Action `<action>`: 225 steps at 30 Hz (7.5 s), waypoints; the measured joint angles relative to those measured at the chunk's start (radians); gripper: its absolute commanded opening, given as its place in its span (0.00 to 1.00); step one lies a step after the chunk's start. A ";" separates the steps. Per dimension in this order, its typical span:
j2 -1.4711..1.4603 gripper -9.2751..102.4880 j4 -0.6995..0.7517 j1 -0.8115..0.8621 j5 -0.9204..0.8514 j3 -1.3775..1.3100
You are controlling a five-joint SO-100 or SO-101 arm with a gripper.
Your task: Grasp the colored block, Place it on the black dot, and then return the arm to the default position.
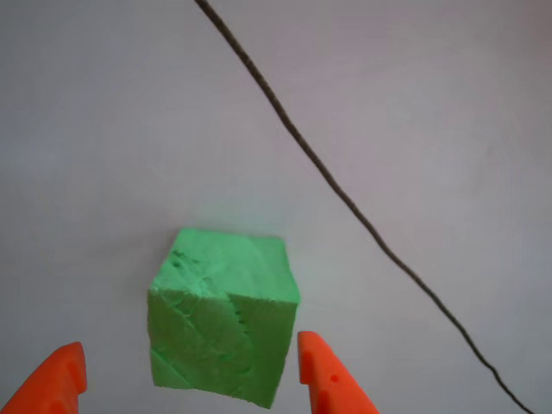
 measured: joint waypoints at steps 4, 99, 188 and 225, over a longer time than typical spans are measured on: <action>0.000 0.36 -0.009 0.000 0.000 0.011; -0.457 0.08 0.192 -0.112 -0.545 -0.925; -0.831 0.24 0.272 -0.110 -0.472 -1.312; 0.273 0.47 0.009 -0.018 -0.696 -0.198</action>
